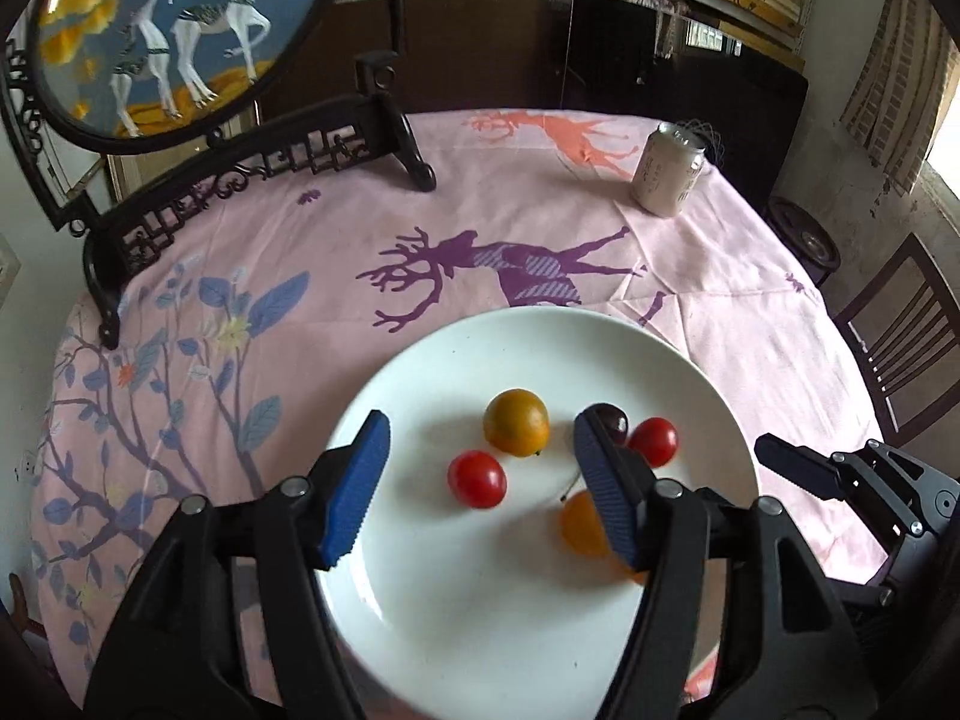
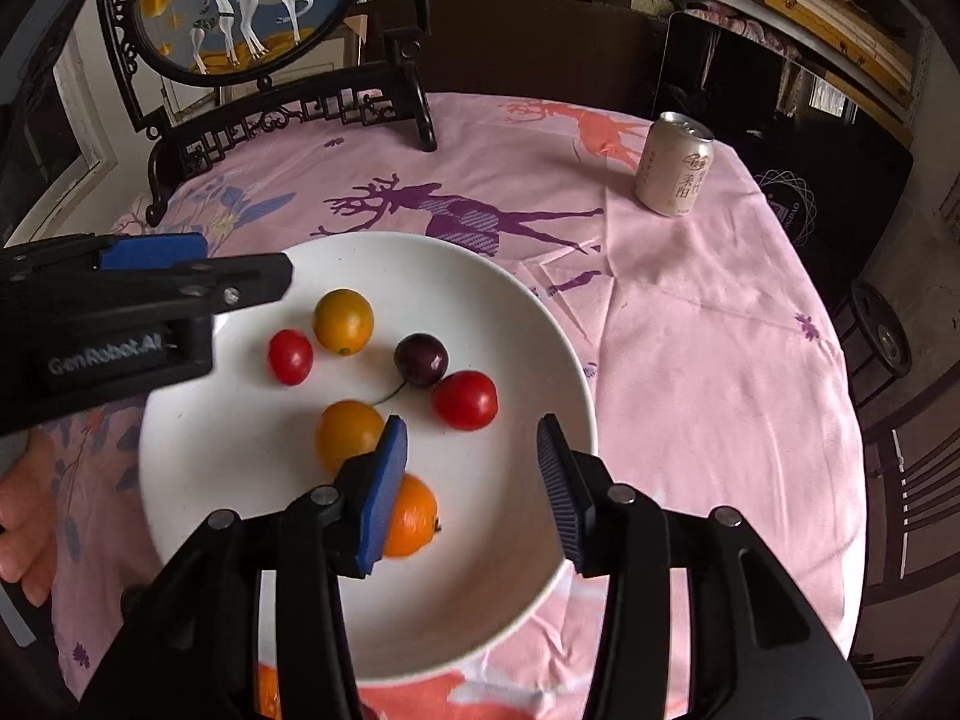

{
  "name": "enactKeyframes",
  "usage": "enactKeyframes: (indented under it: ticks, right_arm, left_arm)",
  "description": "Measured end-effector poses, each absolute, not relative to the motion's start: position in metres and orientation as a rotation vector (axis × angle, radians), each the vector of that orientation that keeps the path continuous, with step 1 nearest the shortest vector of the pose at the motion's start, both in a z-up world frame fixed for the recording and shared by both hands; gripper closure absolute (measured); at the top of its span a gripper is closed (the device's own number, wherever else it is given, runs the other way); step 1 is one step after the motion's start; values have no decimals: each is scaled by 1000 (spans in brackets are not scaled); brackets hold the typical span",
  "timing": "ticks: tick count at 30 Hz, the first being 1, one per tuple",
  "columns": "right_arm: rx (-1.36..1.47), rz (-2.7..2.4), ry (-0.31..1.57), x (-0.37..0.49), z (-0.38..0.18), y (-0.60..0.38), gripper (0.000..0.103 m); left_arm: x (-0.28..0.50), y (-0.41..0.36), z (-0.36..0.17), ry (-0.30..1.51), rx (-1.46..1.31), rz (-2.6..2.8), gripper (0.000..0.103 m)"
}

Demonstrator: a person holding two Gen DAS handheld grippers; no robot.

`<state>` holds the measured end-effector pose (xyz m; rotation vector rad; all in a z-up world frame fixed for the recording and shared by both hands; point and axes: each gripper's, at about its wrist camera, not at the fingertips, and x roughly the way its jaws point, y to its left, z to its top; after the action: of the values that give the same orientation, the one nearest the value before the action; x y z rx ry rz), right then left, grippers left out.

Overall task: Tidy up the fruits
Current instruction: 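Carry the tomato and yellow fruit over the plate and open both tools, then grasp an oval orange fruit with the right tool while the left tool grasps a small brown fruit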

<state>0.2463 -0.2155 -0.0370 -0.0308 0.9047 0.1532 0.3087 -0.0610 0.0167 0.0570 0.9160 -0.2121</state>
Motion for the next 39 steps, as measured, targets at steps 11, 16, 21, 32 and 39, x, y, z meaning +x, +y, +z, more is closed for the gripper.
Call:
enactKeyframes:
  ticks: [11,16,21,32,39]
  right_arm:
    - [54,209,791,76,-29,-183,46]
    - [35,201,813,48,-33,-172,46]
    - [41,193,819,35,-36,-171,46]
    - [13,345,962,24,-95,-128,46]
    - [23,378,971,36,-110,-117,62]
  left_arm:
    - [121,-9,3,874,-17,-121,11]
    - [87,5,-9,859,-10,-67,11]
    - [72,19,-13,858,-23,-43,11]
    - [49,45,-39,900,-16,-2,11]
    - [40,43,-42,907,-6,-13,11]
